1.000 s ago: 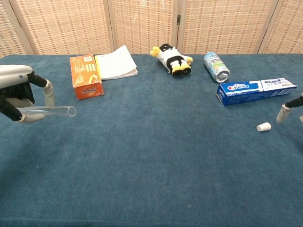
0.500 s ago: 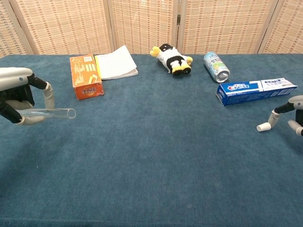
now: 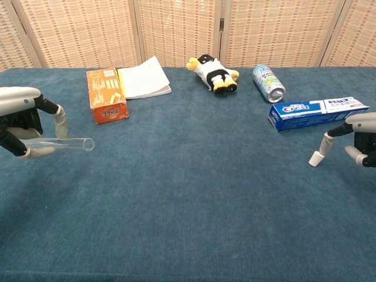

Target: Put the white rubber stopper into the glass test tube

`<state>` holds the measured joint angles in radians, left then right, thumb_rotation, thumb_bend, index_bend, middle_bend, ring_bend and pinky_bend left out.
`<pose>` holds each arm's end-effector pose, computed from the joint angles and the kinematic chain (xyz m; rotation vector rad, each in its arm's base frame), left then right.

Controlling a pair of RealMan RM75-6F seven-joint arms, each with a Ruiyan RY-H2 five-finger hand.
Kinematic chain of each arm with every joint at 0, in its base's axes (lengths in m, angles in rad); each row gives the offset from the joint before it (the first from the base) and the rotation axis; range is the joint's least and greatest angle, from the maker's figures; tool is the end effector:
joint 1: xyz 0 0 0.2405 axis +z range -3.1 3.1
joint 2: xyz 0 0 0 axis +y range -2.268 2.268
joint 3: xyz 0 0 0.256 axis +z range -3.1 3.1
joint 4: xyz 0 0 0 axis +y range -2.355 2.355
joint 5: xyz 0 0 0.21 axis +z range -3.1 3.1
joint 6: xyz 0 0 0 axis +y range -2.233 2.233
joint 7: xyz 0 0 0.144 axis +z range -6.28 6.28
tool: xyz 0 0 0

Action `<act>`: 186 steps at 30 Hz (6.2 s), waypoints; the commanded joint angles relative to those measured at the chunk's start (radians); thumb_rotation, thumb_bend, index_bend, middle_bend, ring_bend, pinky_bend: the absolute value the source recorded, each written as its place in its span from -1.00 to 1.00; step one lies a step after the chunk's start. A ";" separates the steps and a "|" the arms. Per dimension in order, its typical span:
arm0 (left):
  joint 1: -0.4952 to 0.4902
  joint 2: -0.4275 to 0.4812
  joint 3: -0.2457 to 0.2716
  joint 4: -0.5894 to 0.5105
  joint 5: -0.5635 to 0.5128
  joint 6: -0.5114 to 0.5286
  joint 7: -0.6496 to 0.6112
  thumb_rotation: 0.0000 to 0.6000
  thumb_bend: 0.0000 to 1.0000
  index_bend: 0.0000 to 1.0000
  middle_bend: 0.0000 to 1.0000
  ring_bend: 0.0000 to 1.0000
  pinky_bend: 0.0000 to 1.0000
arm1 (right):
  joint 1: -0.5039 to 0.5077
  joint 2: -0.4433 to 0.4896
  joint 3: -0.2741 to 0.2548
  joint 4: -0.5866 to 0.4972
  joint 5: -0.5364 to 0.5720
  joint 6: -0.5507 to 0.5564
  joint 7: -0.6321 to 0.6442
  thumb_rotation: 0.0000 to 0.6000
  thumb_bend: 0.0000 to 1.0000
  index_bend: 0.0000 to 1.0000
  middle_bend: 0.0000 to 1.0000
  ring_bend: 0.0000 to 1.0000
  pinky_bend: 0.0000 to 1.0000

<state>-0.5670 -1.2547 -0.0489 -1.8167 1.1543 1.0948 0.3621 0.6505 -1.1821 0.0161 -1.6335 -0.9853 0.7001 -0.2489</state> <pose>-0.1934 0.2780 0.0542 -1.8129 -1.0095 -0.8296 -0.2584 -0.3003 0.0519 1.8916 -1.2295 0.4536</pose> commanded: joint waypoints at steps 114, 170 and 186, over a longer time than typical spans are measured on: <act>0.050 -0.022 -0.004 0.056 0.058 -0.027 -0.072 1.00 -0.28 0.13 1.00 1.00 1.00 | -0.067 -0.267 0.051 0.261 -0.182 0.188 -0.069 1.00 -0.31 -0.05 -0.80 -1.00 -1.00; -0.206 0.051 -0.230 -0.123 -0.254 -0.306 -0.458 1.00 -0.26 0.16 1.00 1.00 1.00 | 0.048 -0.059 0.243 -0.310 -0.440 0.367 0.201 1.00 -0.05 0.24 -0.60 -1.00 -1.00; -0.277 0.004 -0.224 -0.128 -0.381 -0.279 -0.403 1.00 -0.26 0.16 1.00 1.00 1.00 | 0.097 -0.111 0.252 -0.290 -0.391 0.339 0.175 1.00 -0.05 0.24 -0.59 -1.00 -1.00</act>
<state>-0.8413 -1.2503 -0.2734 -1.9439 0.7761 0.8133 -0.0436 0.7469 -1.2925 0.2681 -1.9243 -1.3774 1.0401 -0.0742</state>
